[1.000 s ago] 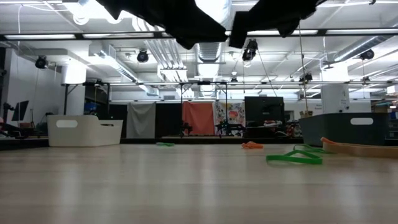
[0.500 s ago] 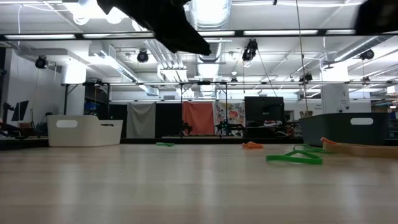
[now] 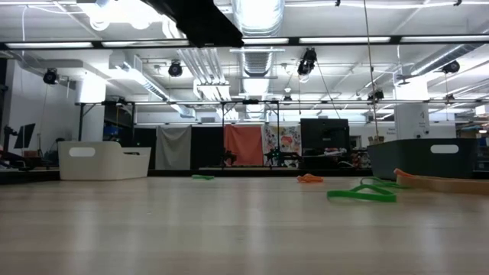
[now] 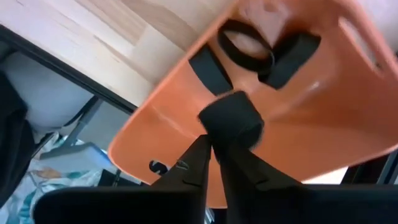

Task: Sort rubber bands into baskets
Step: Put the black rubber band into the orange bin, then put the green rubber band into the blue bin

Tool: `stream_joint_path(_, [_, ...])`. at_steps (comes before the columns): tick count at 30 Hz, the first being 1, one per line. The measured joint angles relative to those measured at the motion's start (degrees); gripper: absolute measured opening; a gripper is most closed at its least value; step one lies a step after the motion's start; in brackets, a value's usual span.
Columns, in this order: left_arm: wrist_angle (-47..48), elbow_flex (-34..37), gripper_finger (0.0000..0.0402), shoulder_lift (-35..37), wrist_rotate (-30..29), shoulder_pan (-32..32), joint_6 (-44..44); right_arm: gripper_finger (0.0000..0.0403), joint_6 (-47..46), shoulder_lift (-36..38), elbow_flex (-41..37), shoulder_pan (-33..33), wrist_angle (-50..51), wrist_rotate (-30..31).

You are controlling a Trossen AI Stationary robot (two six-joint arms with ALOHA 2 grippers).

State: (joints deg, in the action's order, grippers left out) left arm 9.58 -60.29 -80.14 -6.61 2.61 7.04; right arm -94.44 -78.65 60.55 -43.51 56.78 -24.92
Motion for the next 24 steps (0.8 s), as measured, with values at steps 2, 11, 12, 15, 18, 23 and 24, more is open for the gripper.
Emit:
stream_joint_path(2, [0.39, 0.00, 0.0127, 0.51, -0.02, 0.00, 0.01, 0.0040, -2.25, 0.00, -0.03, -1.18, -0.01, 0.01])
stream_joint_path(11, [2.01, 0.00, 0.0127, 0.68, -0.03, 0.02, -0.01, 0.0110, -6.13, 0.00, -0.11, -3.14, -0.01, 2.78])
stream_joint_path(12, [2.06, 0.00, 0.0127, 0.68, 0.05, 0.07, -0.01, 0.0117, -5.11, 0.00, -0.11, -3.09, 0.01, 4.14])
stream_joint_path(15, [2.02, 0.23, 0.0127, 0.68, 1.68, 0.36, -0.04, 0.0135, -1.68, 0.04, -0.11, -2.95, -0.33, 13.18])
stream_joint_path(18, [2.02, 0.68, 0.0127, 0.62, 2.96, 1.00, -0.05, 0.0147, 4.90, 0.08, -0.11, -2.86, -0.69, 26.13])
stream_joint_path(23, [-0.08, 2.65, 0.0127, 0.62, 2.97, 2.70, -0.69, 0.0157, 21.01, 0.11, -0.11, -2.86, -5.13, 48.26])
stream_joint_path(24, [-0.70, 3.08, 0.0127, 0.62, 2.97, 3.15, -0.90, 0.0157, 24.69, 0.11, -0.11, -2.86, -6.33, 52.06])
